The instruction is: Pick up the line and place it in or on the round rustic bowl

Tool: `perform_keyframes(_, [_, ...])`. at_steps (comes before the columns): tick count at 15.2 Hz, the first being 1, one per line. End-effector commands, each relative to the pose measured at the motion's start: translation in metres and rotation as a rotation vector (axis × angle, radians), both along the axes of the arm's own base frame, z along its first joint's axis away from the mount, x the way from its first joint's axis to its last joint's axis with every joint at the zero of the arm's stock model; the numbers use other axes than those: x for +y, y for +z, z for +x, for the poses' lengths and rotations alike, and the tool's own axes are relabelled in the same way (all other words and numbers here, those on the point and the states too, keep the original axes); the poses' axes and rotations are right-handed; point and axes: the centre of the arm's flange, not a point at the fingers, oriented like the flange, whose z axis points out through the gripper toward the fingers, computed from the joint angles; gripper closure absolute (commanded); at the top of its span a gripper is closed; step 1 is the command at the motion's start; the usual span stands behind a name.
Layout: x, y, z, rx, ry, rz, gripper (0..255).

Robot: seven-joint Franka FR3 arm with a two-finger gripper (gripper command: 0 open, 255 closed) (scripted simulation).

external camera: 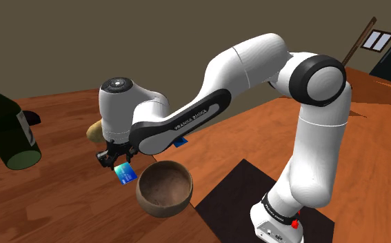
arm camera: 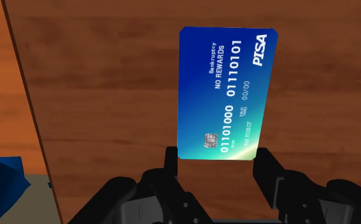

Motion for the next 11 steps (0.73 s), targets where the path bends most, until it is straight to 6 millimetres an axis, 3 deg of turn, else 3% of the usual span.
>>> perform_keyframes(1, [-0.001, -0.002, 0.0, 0.004, -0.001, -0.003, 255])
perform_keyframes(4, [-0.001, -0.002, 0.0, 0.004, -0.001, -0.003, 255])
perform_keyframes(11, [-0.001, 0.035, 0.0, 0.004, -0.001, -0.003, 255])
